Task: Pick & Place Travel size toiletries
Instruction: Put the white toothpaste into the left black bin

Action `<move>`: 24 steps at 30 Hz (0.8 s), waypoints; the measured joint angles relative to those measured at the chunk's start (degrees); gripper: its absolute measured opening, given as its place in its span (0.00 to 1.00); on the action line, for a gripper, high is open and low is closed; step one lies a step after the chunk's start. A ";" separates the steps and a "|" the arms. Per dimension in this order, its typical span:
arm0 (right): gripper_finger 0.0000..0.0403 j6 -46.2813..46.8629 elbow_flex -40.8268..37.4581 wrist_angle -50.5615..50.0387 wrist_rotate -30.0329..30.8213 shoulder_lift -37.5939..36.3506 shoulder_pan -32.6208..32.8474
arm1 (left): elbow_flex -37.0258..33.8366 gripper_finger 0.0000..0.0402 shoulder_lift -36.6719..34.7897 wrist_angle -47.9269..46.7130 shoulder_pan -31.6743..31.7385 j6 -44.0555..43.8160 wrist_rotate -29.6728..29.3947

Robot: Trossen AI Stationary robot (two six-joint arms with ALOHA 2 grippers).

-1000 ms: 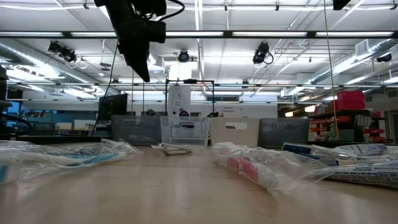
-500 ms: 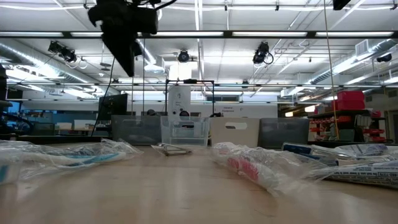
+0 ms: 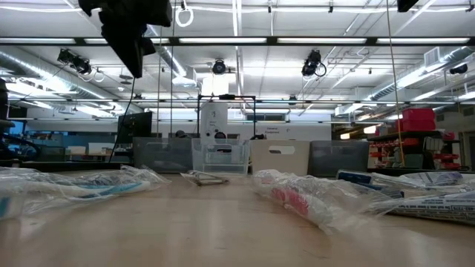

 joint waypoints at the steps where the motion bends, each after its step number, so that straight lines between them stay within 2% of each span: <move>1: 0.03 0.00 0.00 -0.01 0.00 0.00 0.01 | -0.35 0.04 -0.72 -0.56 -0.05 0.18 -0.05; 8: 0.03 0.00 -0.02 0.00 0.00 0.00 0.02 | -4.56 0.01 -8.24 0.04 -1.43 -0.28 0.42; 14: 0.03 0.00 -0.02 0.00 0.00 0.00 0.02 | -9.34 0.04 -14.17 1.03 -4.10 -1.98 0.89; 24: 0.03 0.00 0.00 -0.02 0.00 0.00 0.02 | -11.56 0.02 -15.19 1.58 -7.17 -2.86 1.09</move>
